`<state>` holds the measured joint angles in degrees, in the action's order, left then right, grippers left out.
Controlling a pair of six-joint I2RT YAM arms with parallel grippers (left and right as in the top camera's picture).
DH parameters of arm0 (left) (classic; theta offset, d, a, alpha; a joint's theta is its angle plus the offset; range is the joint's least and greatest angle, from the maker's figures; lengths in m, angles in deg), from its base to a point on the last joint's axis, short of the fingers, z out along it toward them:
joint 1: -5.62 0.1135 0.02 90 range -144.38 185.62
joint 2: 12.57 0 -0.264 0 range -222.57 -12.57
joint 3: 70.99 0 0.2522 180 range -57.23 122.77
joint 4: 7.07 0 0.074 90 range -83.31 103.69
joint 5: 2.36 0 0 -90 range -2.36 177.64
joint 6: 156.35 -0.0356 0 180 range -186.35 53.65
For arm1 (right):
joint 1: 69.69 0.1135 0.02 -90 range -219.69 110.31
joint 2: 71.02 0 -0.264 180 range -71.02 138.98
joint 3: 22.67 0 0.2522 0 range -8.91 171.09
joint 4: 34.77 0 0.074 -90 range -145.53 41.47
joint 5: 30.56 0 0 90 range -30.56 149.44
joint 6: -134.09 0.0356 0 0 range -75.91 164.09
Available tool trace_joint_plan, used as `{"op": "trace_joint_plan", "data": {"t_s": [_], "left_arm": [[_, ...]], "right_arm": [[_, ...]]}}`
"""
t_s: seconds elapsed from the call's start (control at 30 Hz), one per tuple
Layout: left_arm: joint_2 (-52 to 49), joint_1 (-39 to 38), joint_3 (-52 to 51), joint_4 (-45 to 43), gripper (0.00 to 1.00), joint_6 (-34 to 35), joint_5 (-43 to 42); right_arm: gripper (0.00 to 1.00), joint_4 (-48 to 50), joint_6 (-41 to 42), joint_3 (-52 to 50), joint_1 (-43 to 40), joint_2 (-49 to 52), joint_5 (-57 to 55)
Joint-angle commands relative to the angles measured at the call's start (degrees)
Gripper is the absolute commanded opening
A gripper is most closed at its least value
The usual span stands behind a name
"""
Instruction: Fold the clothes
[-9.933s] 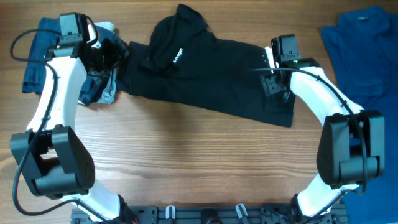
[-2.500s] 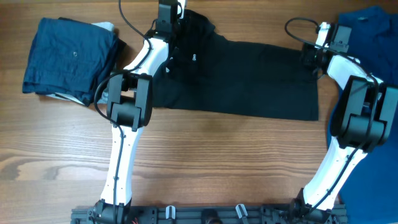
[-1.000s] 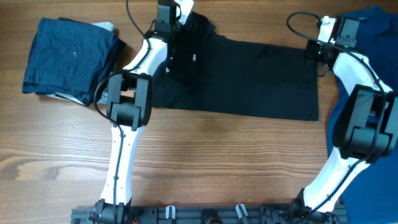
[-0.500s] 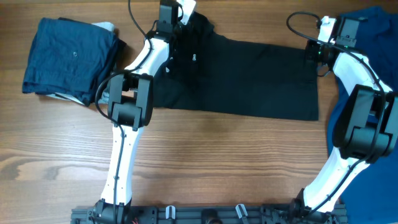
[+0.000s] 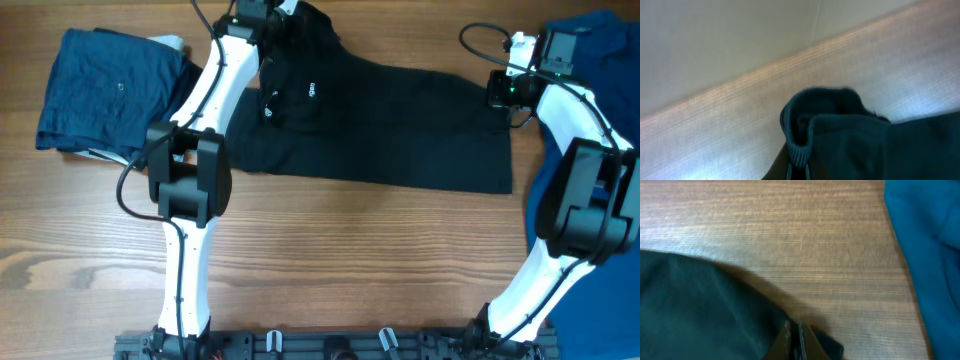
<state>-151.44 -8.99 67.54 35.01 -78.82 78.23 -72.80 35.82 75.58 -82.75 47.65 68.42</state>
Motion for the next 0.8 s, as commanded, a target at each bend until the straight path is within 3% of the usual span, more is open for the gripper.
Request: {"op": "trace_joint_plan", "data": {"t_s": [0.0,0.07,0.3,0.53,0.67,0.77], "left_arm": [[6.3,0.8,0.1,9.5,0.04,1.6,0.0],[8.0,1.8,0.1,19.4,0.04,5.8,0.0],[8.2,2.2,0.1,42.2,0.04,10.5,0.0],[8.8,2.4,0.1,54.5,0.04,18.2,0.0],[9.9,5.4,0.1,55.7,0.04,23.3,0.7],[9.9,7.7,0.1,56.8,0.04,23.4,1.0]], "right_arm": [[0.04,-5.2,-0.8,0.3,-0.8,-7.4,0.8],[0.04,-11.3,-1.2,0.3,-1.9,-8.7,0.8],[0.04,-23.1,-2.2,0.3,-2.4,-8.8,1.5],[0.04,-29.8,-1.6,0.3,-2.4,-8.8,2.8],[0.04,-32.1,-0.6,0.3,-2.4,-8.8,2.5],[0.04,-34.1,0.6,0.3,-2.4,-8.8,1.6]]}}
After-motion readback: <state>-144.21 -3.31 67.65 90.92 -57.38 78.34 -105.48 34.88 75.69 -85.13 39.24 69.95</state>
